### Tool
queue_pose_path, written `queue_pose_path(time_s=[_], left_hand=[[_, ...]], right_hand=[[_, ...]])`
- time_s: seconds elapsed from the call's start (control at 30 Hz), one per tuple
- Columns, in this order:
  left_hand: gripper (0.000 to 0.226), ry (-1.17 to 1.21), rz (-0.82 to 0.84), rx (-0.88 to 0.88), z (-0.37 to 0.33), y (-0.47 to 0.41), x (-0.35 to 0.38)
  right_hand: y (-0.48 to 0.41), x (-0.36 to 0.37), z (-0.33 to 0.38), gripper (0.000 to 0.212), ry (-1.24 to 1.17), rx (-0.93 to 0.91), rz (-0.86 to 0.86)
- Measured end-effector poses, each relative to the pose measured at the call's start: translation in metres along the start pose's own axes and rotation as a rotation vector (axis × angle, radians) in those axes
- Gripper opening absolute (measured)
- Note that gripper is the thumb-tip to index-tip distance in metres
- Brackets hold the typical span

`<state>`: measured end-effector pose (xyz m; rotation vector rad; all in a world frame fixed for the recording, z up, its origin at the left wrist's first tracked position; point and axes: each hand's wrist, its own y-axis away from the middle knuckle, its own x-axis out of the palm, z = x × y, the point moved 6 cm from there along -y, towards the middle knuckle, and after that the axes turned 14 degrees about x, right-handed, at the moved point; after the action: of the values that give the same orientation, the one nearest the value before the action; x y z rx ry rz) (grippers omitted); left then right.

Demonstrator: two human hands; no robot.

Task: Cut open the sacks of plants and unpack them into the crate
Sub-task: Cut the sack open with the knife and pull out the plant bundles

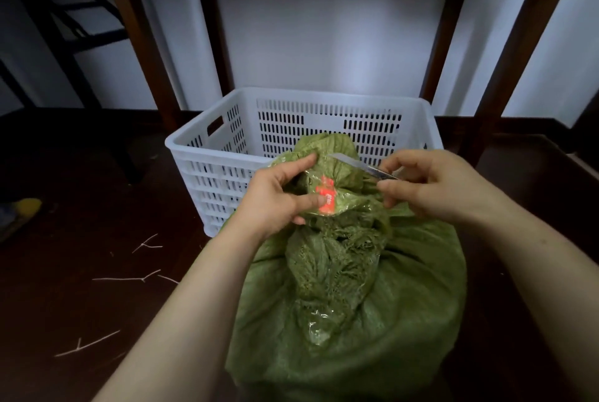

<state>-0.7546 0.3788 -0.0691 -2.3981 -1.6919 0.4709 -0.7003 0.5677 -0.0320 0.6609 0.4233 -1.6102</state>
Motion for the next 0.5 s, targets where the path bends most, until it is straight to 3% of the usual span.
queue_pose_path(time_s=[0.27,0.5], left_hand=[[0.074,-0.073,0.019,0.021,-0.003,-0.012,0.011],[0.074,-0.125,0.056,0.047,-0.003,-0.02,0.023]], right_hand=[[0.006,0.004,0.002,0.03,0.518,-0.048,-0.138],[0.004,0.008,0.008,0.038,0.672,-0.094,-0.292]])
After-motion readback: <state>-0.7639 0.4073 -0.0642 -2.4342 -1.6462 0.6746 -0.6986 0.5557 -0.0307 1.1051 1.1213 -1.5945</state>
